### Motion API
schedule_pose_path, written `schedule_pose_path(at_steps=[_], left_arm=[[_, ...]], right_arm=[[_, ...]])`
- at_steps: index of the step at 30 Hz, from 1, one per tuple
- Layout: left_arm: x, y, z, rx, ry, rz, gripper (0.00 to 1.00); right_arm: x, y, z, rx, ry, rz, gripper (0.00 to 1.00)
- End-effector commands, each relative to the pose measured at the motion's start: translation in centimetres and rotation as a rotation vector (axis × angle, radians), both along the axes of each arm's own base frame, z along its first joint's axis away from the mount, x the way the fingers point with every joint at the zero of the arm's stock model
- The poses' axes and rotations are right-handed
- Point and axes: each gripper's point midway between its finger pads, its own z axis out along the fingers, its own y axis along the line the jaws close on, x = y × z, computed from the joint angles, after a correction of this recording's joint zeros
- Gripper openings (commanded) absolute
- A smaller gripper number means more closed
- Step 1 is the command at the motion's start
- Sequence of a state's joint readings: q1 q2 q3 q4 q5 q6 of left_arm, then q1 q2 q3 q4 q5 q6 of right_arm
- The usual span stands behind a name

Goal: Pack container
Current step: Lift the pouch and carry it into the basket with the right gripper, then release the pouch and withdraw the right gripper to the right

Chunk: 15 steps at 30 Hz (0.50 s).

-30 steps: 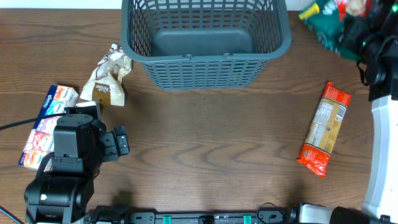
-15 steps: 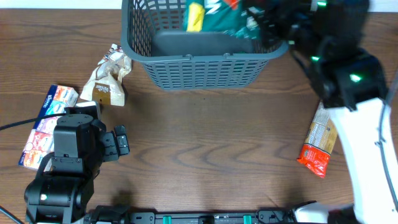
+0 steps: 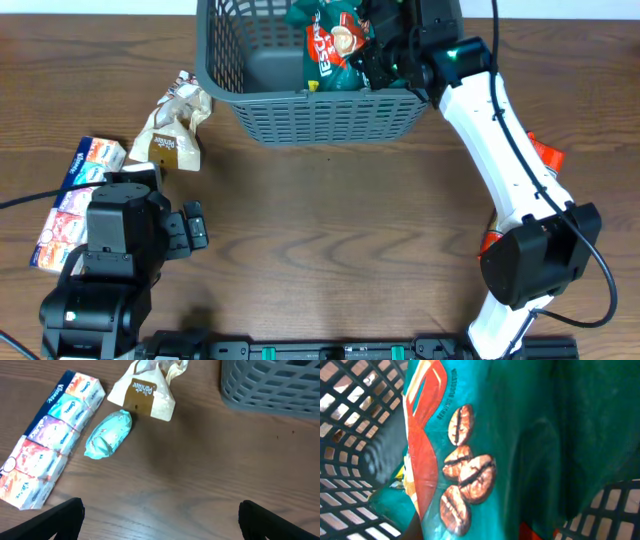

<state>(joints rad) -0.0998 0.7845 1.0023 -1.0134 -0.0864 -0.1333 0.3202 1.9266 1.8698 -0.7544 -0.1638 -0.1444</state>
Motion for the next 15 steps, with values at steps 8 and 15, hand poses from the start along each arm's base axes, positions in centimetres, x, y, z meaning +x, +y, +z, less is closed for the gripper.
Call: schedule_pose_path(at_steps=[8,15], left_arm=[[0.12,0.3,0.74,0.01,-0.02,0.009,0.98],[0.11,0.3,0.74,0.01,-0.02,0.009,0.99]], right_arm=[[0.51,-0.32,-1.89,-0.055,0.033,0.002,0.53],[0.52,-0.38,-1.62,-0.055,0.026,0.0,0.69]])
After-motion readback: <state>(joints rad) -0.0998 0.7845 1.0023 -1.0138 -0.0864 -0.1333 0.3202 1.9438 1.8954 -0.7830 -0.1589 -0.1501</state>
